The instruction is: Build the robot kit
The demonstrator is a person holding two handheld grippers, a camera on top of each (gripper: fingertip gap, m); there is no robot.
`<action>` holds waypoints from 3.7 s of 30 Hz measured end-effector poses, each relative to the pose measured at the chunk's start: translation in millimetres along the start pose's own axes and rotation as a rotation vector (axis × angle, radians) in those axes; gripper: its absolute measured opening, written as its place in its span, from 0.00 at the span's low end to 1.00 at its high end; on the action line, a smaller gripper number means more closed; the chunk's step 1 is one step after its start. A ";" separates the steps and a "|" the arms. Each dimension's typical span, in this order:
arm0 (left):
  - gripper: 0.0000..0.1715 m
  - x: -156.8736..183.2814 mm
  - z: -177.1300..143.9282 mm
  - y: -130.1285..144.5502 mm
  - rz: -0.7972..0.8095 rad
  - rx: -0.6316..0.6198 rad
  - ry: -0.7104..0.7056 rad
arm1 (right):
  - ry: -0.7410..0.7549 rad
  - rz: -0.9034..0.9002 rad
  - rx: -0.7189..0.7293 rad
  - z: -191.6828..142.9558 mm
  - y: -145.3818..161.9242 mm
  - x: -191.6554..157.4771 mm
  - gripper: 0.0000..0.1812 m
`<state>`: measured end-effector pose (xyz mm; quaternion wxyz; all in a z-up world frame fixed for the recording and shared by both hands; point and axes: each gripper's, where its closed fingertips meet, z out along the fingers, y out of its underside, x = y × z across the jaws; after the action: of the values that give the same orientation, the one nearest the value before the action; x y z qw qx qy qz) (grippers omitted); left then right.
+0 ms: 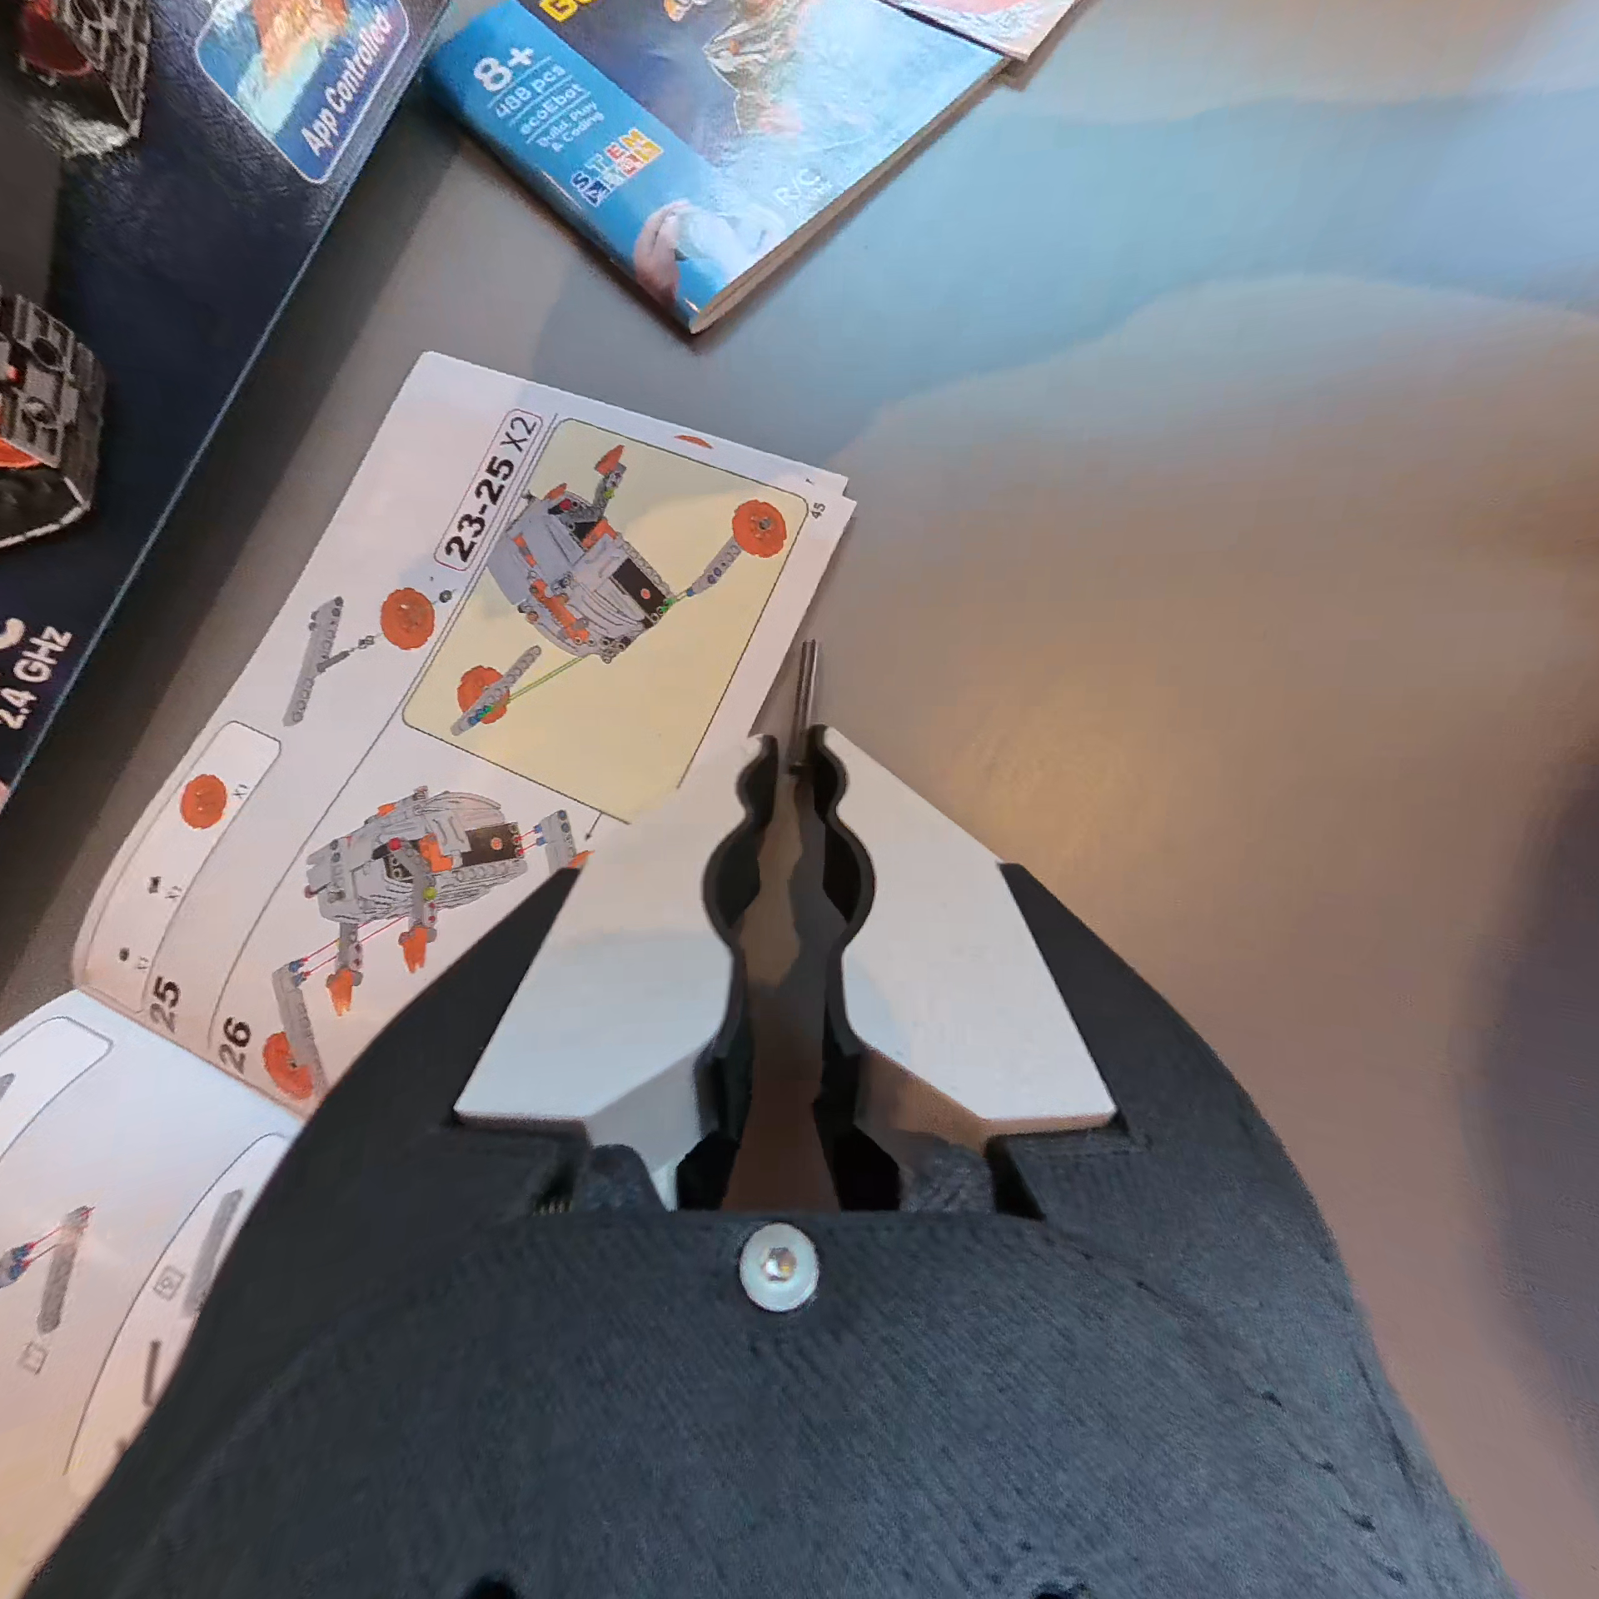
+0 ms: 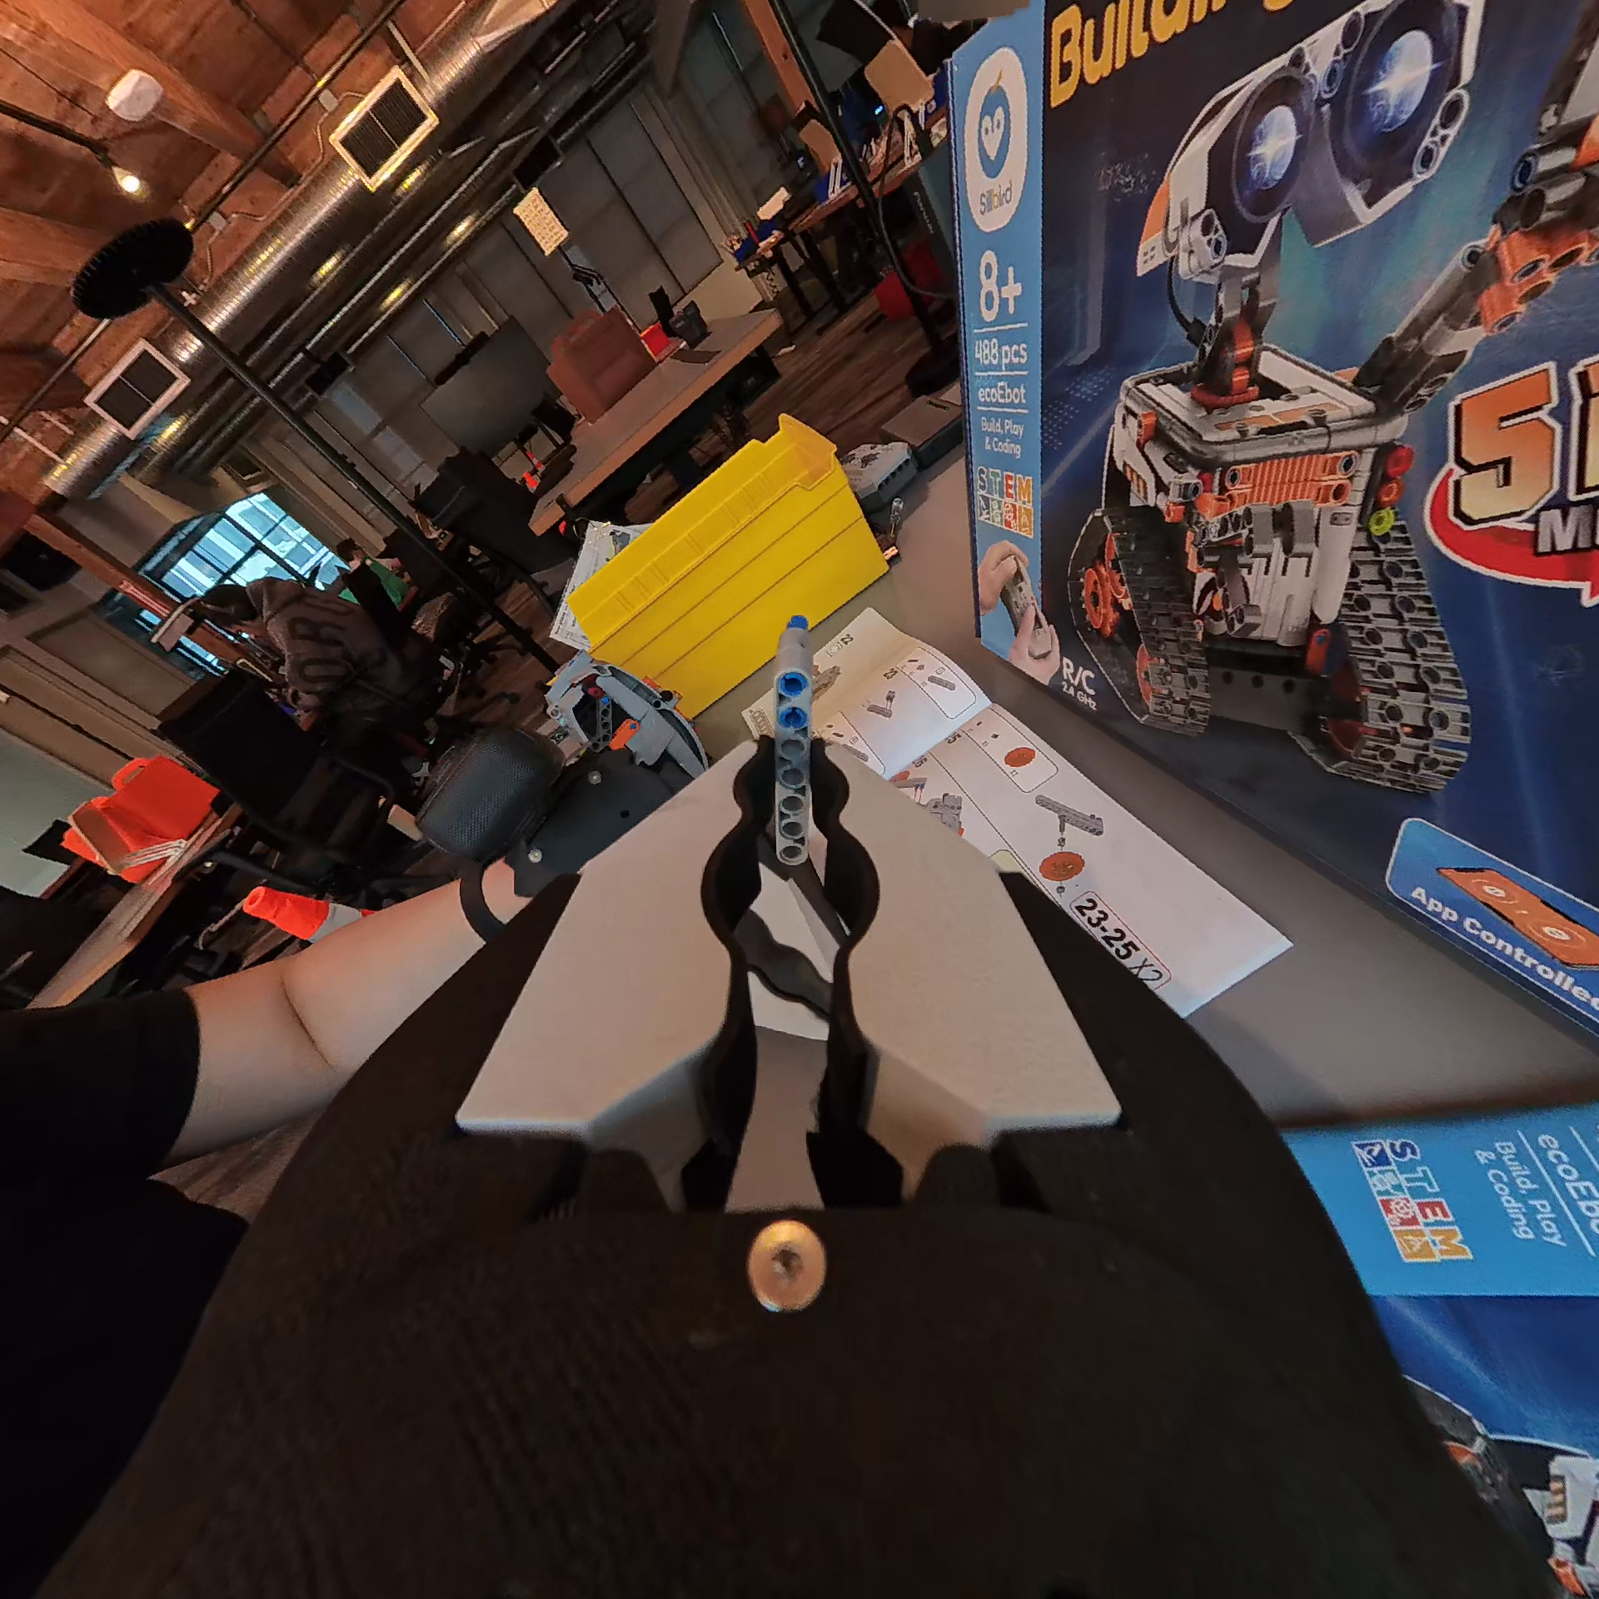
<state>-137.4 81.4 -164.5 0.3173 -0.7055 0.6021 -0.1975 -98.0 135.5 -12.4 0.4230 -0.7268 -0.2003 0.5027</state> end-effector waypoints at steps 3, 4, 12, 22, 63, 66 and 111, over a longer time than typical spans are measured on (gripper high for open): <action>0.01 -0.3 -3.7 2.6 0.004 -0.043 -0.020 | -0.008 0.004 0.011 -2.7 -2.1 -1.5 0.03; 0.01 2.9 -10.4 1.4 -0.026 -0.050 -0.018 | -0.015 0.008 0.021 -4.2 -3.9 -2.6 0.03; 0.01 38.2 -141.4 -19.0 -0.296 0.261 -0.177 | -0.104 0.096 0.054 -5.6 -6.8 -5.7 0.03; 0.01 24.8 -229.9 32.1 -0.326 0.282 -0.413 | -0.412 0.372 0.058 46.4 21.7 -34.1 0.03; 0.01 10.0 -207.5 -21.6 0.382 -0.255 -0.102 | -0.768 0.663 -0.132 86.8 44.6 -125.4 0.03; 0.01 10.5 -203.3 -23.1 0.402 -0.265 -0.104 | -0.782 0.674 -0.142 86.1 44.9 -128.0 0.03; 0.14 0.3 -224.6 -78.9 0.127 0.117 -0.301 | -0.896 0.869 0.269 78.5 -5.0 -127.3 0.02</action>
<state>-228.6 39.7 51.4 0.4561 -0.6682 0.5786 -0.1039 -220.7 79.6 52.4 0.1431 -0.4015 0.0201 0.9044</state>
